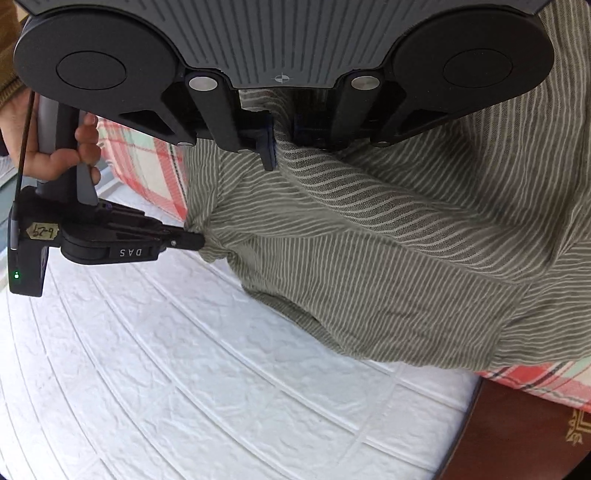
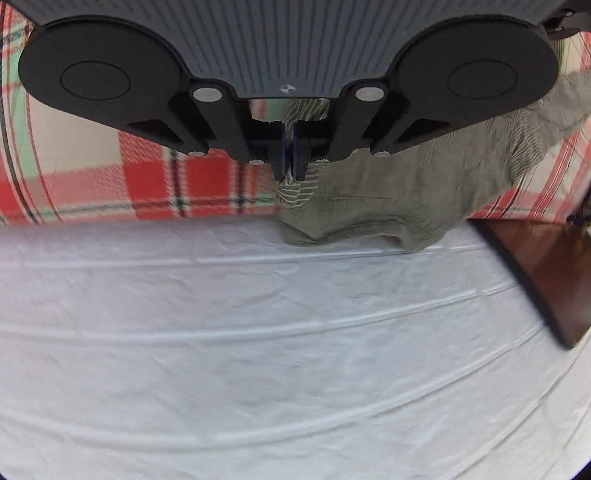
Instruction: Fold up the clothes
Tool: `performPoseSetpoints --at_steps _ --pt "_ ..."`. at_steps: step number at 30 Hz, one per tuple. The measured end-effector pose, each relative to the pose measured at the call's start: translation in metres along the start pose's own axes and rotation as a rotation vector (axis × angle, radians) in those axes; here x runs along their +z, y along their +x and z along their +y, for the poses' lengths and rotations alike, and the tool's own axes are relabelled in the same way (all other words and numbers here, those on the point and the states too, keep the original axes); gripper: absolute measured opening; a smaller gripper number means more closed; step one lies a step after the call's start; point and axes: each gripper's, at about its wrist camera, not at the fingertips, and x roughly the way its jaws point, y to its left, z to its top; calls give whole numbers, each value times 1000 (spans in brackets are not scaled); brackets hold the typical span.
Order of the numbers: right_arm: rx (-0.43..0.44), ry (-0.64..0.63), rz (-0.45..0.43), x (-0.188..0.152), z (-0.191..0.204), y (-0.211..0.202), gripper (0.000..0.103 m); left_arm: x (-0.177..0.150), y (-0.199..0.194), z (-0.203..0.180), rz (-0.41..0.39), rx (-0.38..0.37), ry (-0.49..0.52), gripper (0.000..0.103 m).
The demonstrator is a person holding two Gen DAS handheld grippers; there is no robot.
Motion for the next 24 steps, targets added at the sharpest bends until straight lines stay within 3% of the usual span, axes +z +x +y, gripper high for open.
performPoseSetpoints --at_steps 1,2,4,9,11,13,16,18,23,24 --pt "-8 13 2 1 -5 2 4 0 1 -1 -1 1 5 20" --pt "-24 23 4 1 -10 4 4 0 2 -2 -2 2 11 30" --pt "-98 47 2 -3 -21 11 0 0 4 -3 -4 4 22 29" --pt "19 126 -80 -4 -37 -10 5 0 10 -7 -8 8 49 30" --pt "70 113 -92 2 -29 -21 14 0 12 -8 -10 10 60 30" --pt "93 81 -88 8 -15 -26 43 0 10 -11 -10 6 69 31" --pt "118 3 -91 12 6 -29 44 2 0 -17 -17 4 108 39" --pt "142 -11 -66 16 14 -25 44 6 -10 -19 -21 14 132 51" --pt "93 -83 -9 15 34 -11 44 19 -33 -19 -43 1 145 54" --pt "77 -94 1 13 38 -8 44 24 -28 -20 -44 29 158 55"
